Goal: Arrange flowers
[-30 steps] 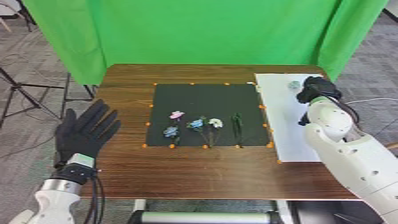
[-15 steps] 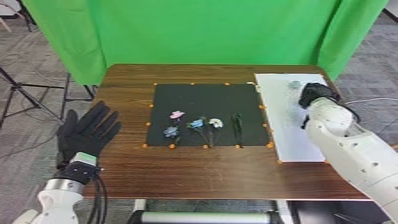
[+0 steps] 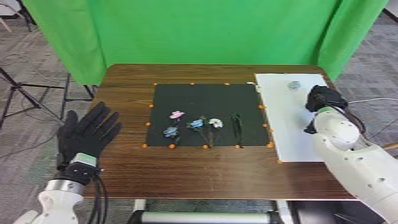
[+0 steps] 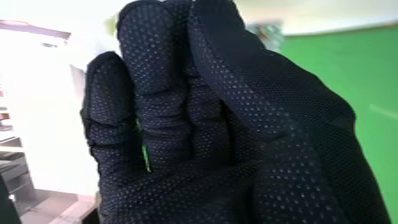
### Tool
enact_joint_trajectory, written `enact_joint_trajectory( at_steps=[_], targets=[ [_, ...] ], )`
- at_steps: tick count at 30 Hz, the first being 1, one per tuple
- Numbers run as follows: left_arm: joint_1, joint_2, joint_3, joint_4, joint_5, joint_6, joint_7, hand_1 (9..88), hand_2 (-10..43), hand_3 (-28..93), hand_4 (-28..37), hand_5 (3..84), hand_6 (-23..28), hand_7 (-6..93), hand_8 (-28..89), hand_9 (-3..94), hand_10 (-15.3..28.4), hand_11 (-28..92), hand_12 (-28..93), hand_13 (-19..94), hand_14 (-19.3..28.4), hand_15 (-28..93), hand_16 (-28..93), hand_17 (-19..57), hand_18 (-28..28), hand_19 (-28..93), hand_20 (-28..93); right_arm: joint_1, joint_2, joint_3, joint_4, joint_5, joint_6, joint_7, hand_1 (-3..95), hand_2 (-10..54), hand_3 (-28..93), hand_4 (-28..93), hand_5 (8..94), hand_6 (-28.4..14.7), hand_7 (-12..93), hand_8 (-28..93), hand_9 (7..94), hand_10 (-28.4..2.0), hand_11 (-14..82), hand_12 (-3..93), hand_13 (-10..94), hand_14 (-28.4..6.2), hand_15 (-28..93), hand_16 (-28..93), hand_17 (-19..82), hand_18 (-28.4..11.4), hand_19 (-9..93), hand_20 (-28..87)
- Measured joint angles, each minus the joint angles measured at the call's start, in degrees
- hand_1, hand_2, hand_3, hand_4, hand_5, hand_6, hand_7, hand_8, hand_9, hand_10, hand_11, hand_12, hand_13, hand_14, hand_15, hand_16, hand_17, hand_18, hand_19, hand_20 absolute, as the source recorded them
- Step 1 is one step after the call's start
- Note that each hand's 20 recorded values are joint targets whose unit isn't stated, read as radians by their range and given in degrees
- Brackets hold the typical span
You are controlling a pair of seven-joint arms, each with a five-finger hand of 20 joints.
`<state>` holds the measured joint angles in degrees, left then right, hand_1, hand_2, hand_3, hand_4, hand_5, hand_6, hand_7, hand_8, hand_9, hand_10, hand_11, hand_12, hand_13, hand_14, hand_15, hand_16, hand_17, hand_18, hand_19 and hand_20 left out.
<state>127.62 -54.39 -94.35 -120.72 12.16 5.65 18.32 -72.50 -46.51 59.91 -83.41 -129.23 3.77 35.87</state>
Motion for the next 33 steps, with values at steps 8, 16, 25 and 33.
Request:
enact_joint_trajectory(
  at_steps=[8,16,25,33],
  targets=[
    [0.19,-0.07,-0.04,0.0,-0.15,0.0,0.12,25.7,17.0,66,-28.3,40.2,6.2,17.9,-10,34.3,11.4,17,9,23,13.3,33,-9,-6.8,12.7,32,8,-6.07,1.73,1.62,-10.7,-4.32,5.08,-0.62,64.5,-8.7,74,-28,70.7,-1.6,33,2,81.3,-8.8,13.7,48.2,72,-6.0,35,53,39,-13.7,83,26],
    [0.31,-0.04,0.05,-0.01,-0.4,0.04,0.57,25.7,17.1,66,-28.3,40.2,6.2,18.0,-10,34.2,11.4,17,9,23,13.3,33,-9,-6.8,12.7,32,8,-3.87,1.86,1.91,-10.32,-9.01,3.55,1.96,48.7,-9.5,82,-28,58.9,-1.7,21,-15,50.0,-13.1,11.7,13.3,45,-14.3,46,17,30,-21.5,75,36],
    [0.75,0.03,-0.05,-0.01,-0.36,-0.07,0.97,25.8,17.0,66,-28.3,40.0,6.1,18.0,-10,34.1,11.4,17,9,23,13.2,32,-9,-6.7,12.7,32,8,-1.75,3.07,4.44,-7.37,-5.11,-9.84,6.09,43.4,-9.5,84,-28,45.0,-2.3,17,-14,32.9,-13.1,10.4,8.4,32,-16.8,40,11,24,-22.3,71,31],
    [0.91,0.38,0.18,-0.07,-0.54,-0.03,1.75,25.8,17.0,66,-28.3,40.2,6.1,18.0,-10,34.4,11.5,18,9,23,13.4,33,-9,-6.7,12.7,32,8,4.87,3.18,-0.56,3.44,4.76,-10.47,2.99,49.2,-9.5,80,-28,40.1,-1.3,18,-14,32.2,-10.0,13.4,6.7,34,-15.1,40,11,24,-22.7,72,31]
  ],
)
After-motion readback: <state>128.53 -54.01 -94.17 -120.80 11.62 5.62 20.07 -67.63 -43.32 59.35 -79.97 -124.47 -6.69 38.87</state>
